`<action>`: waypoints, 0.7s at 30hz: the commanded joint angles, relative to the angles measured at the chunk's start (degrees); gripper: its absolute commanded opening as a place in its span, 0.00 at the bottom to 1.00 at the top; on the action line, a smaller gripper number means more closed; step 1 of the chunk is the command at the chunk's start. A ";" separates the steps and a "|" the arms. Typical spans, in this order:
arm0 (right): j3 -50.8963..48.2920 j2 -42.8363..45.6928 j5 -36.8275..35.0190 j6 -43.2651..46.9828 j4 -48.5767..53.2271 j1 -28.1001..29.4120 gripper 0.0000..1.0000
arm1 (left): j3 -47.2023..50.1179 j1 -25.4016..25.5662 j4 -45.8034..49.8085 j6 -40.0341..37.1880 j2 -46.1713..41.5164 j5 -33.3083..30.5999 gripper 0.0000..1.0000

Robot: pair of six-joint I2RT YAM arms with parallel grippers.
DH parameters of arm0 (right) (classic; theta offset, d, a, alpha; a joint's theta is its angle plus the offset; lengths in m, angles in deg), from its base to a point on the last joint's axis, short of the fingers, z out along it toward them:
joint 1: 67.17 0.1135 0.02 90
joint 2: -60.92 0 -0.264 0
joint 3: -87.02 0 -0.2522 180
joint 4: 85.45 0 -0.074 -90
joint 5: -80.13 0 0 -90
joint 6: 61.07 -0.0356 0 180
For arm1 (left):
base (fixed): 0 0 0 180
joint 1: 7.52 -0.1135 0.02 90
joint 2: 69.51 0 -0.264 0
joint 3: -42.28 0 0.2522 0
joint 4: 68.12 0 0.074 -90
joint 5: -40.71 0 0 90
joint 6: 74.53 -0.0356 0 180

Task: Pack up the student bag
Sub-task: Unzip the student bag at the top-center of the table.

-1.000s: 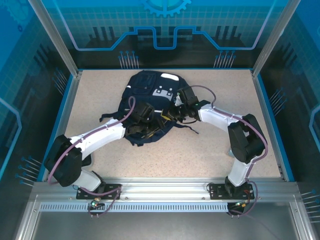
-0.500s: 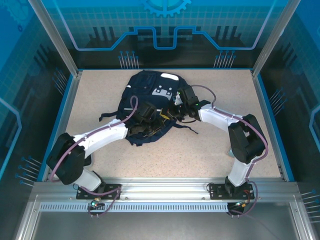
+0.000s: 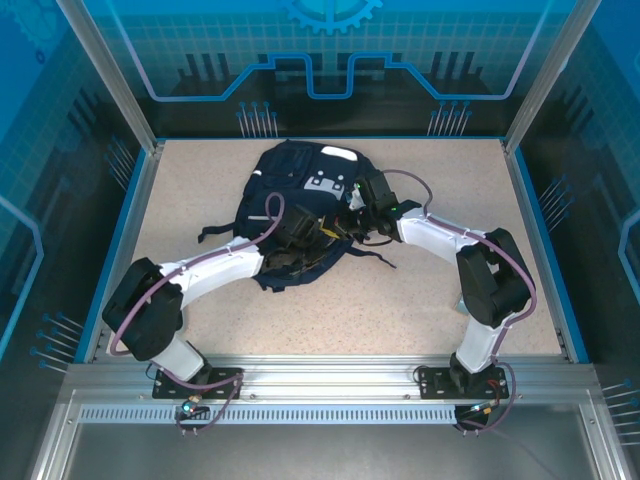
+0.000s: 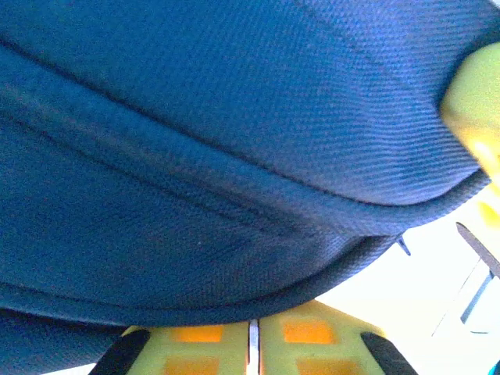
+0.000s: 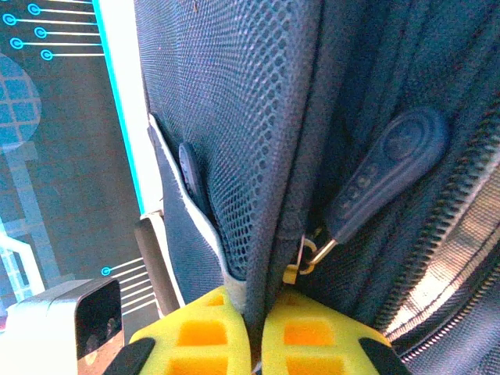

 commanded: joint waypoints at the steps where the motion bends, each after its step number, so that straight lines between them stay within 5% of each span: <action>1: 1.55 3.95 -0.47 2.44 -0.68 -0.38 0.06 | 2.01 0.00 2.03 -1.88 -1.26 -6.32 0.01; 17: 4.07 3.65 -11.75 10.24 12.36 -4.09 0.04 | 8.03 -4.24 9.51 -16.22 -7.97 -13.91 0.00; 21: 3.23 4.00 -10.30 10.26 12.40 -4.14 0.19 | 7.78 -5.45 6.20 -20.11 -8.65 -10.32 0.00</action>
